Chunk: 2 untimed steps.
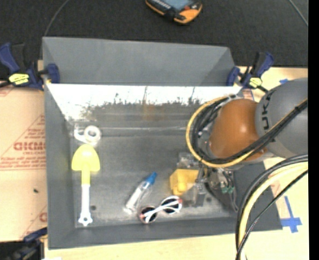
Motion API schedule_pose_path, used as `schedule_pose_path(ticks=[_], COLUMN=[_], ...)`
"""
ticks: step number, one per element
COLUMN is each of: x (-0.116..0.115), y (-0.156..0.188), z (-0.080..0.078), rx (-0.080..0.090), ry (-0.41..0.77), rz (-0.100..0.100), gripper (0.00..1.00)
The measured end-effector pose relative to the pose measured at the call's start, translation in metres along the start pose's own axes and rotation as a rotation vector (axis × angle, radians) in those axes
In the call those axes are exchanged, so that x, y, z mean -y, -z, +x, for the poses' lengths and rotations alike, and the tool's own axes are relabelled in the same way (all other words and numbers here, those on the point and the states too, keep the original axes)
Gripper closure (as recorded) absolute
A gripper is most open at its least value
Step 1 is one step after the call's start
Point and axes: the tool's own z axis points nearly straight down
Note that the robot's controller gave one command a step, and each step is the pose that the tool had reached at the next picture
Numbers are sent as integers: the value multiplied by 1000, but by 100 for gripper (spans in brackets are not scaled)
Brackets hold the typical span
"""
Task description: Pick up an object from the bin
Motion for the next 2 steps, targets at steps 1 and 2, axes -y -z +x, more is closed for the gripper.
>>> schedule_pose_path(ticks=[1,2], x=[-23,4], y=[34,-2], z=[-6,-5], rx=[7,2], ry=[155,28], rz=[1,0], gripper=[0,0])
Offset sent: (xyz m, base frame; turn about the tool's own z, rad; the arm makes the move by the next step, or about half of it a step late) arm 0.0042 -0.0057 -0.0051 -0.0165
